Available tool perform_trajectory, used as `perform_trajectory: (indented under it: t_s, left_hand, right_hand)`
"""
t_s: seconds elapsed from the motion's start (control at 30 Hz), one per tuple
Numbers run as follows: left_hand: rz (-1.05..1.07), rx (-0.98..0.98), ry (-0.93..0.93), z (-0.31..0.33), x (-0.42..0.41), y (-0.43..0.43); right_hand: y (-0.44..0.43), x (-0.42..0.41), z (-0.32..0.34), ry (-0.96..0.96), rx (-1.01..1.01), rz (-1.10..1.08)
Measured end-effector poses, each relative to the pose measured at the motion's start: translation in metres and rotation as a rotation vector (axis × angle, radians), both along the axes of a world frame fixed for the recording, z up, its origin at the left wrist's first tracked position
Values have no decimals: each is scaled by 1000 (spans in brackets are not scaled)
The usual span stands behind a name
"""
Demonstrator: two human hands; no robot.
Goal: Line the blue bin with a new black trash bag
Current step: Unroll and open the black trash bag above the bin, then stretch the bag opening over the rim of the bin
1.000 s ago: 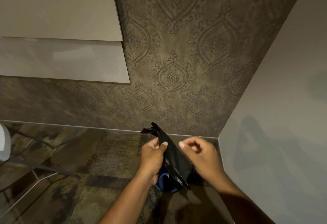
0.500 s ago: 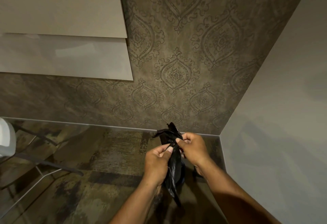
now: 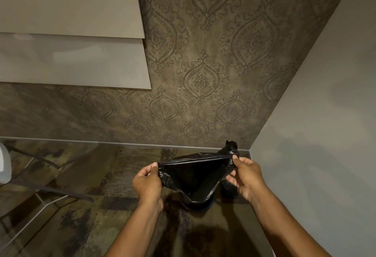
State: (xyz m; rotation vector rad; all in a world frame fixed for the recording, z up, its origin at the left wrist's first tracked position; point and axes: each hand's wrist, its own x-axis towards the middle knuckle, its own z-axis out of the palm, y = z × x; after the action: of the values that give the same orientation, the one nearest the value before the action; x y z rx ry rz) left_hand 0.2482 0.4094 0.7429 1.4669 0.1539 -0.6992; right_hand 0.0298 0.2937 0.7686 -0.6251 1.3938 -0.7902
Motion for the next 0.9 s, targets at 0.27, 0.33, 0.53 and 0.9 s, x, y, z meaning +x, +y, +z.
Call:
perform_trajectory:
  t_s: [0.27, 0.33, 0.53, 0.9]
  left_hand:
    - [-116, -30, 245, 1, 5, -5]
    - [-178, -28, 161, 1, 2, -9]
    - [-317, -31, -120, 14, -14, -30]
    - [-308, -50, -313, 51, 24, -47]
  right_hand:
    - [21, -4, -9, 422, -210, 56]
    - [31, -3, -4, 671, -545, 44]
    - [56, 56, 17, 381, -842, 823]
    - [-53, 24, -38, 1281, -684, 1419]
